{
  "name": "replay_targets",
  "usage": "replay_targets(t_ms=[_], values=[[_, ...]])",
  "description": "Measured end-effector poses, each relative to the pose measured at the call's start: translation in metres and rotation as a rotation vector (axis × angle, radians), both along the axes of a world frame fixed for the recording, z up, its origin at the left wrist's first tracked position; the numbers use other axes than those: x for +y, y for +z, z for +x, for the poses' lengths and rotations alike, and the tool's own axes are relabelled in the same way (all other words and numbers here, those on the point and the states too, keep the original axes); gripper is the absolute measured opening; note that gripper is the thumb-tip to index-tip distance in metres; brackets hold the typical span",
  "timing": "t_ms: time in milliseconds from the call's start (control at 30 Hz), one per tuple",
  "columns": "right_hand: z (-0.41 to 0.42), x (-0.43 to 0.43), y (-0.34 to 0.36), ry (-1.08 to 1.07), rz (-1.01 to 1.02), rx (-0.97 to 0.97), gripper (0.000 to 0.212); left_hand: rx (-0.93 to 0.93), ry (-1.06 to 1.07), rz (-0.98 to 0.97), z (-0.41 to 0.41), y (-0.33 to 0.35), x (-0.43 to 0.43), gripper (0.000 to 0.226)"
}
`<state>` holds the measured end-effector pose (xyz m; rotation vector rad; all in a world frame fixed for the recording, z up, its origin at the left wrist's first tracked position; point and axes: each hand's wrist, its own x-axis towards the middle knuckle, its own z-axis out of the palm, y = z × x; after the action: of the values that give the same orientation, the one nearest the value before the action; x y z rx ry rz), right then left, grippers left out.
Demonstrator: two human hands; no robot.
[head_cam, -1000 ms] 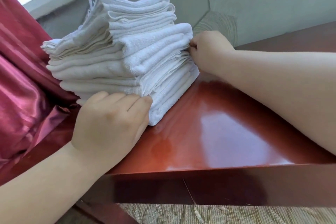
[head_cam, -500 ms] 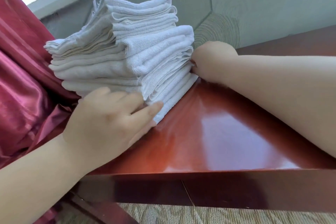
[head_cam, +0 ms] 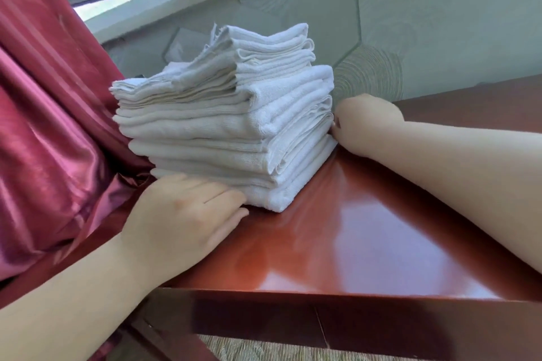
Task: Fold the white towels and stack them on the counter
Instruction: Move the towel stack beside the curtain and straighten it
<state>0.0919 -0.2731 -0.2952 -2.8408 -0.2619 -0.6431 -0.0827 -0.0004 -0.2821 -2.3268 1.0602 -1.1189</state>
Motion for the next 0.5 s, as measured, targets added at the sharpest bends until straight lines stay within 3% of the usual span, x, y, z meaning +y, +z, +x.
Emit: replay_targets(t_ms=[100,167,267,333,400,500], values=[[-0.008,0.000,0.005,0.048,0.008,-0.002,0.029,0.083,0.265,-0.185,0.012,-0.011,0.052,0.024],[-0.016,-0.002,0.011,0.120,0.060,-0.023,0.033,0.165,0.435,-0.425,0.020,-0.015,0.084,0.023],[-0.033,0.003,0.025,0.156,0.177,-0.022,0.028,0.377,0.526,-1.041,0.036,-0.022,0.124,0.024],[-0.047,0.014,0.032,0.118,0.205,0.061,0.014,0.501,0.539,-1.391,0.052,-0.024,0.147,0.044],[-0.068,0.032,0.033,0.089,0.386,0.193,0.021,0.661,0.524,-1.582,0.067,-0.024,0.161,0.071],[-0.121,0.062,0.025,0.110,0.829,0.358,0.040,0.913,0.430,-1.687,0.090,-0.023,0.171,0.085]])
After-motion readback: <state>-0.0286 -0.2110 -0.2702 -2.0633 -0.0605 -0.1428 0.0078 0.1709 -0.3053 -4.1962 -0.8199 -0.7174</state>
